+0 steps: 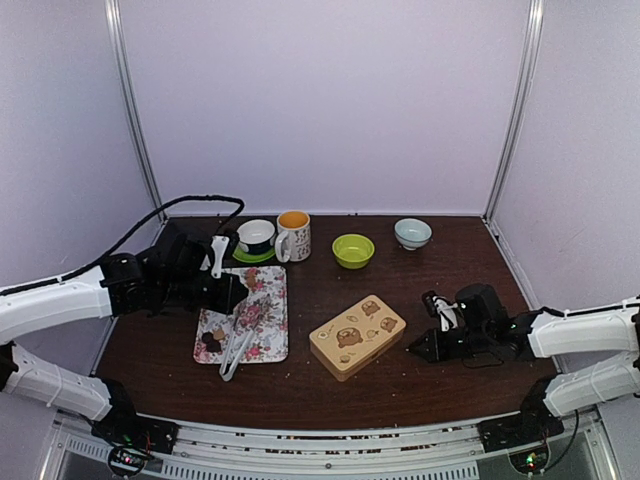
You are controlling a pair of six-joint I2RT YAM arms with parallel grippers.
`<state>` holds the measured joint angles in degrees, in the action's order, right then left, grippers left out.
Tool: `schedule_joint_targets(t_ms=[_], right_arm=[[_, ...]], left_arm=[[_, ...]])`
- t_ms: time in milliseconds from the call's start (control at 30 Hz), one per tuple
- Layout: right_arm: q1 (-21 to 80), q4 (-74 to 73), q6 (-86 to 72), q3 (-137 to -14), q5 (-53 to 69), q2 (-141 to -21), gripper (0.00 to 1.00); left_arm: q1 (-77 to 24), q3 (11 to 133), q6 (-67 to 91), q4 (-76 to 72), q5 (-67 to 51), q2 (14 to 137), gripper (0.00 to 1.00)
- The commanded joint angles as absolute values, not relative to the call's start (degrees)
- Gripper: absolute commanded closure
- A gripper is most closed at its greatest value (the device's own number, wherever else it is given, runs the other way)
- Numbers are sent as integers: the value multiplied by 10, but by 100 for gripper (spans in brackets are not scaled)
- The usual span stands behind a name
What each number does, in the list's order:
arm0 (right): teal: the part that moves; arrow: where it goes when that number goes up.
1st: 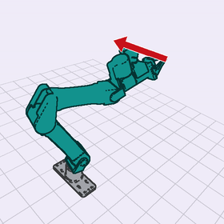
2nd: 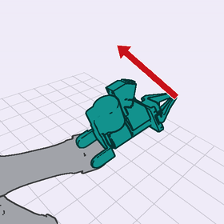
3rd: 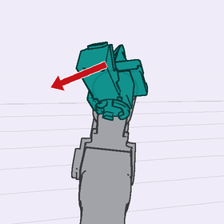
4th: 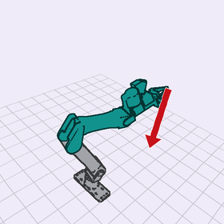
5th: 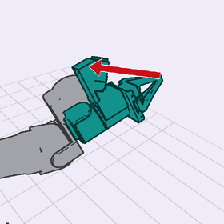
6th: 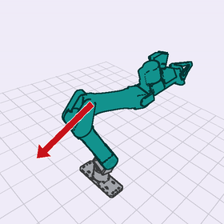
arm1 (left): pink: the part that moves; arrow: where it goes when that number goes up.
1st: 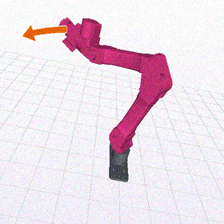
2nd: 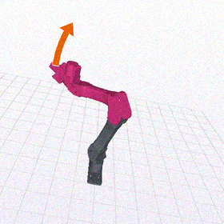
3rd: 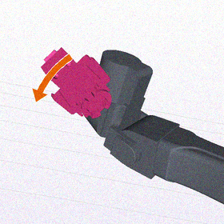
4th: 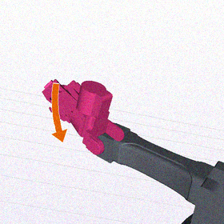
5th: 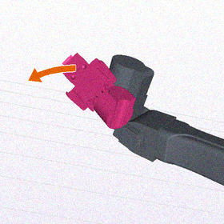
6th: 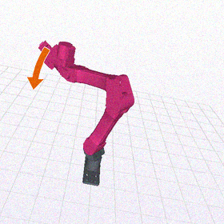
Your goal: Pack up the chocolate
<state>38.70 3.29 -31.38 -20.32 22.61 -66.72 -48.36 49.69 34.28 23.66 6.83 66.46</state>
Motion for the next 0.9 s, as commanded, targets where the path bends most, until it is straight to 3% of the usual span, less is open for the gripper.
schedule_joint_targets(t_ms=[0, 67, 367, 633, 700, 867], right_arm=[[393, 14, -315, -216, 188, -698, 100], [396, 38, -324, -232, 189, -732, 100], [406, 122, -333, -373, 195, -883, 100], [330, 195, -339, -453, 257, -945, 100], [321, 164, -312, -461, 256, -922, 100], [280, 129, -271, -423, 251, -833, 98]], left_arm=[[-467, 487, 321, 258, 98, 648, 90], [-458, 485, 307, 261, 112, 636, 82], [-372, 452, 304, 273, 109, 577, 74], [-292, 399, 311, 239, 76, 528, 55], [-278, 395, 306, 239, 82, 512, 47], [-242, 397, 282, 253, 93, 488, 10]])
